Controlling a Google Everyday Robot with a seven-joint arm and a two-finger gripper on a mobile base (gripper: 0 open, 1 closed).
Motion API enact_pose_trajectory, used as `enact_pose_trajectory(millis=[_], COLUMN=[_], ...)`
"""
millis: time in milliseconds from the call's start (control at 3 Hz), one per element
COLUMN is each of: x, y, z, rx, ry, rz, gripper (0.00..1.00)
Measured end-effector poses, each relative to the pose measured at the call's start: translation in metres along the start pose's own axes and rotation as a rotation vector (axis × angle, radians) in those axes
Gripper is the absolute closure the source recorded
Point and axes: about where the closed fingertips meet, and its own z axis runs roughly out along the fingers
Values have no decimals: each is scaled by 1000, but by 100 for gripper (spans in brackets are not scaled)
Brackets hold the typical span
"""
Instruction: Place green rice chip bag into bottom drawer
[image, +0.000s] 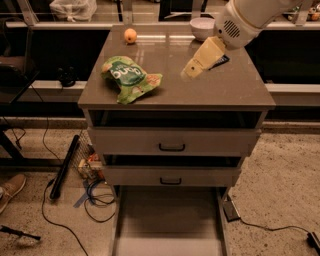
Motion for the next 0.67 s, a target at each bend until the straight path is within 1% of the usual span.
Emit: enact_pose_trajectory(millis=[333,667], x=[-22,-61], y=[15,33], z=[25,66], rx=[5,11], ry=[0,-9], rz=[11,30], gripper=[0,0])
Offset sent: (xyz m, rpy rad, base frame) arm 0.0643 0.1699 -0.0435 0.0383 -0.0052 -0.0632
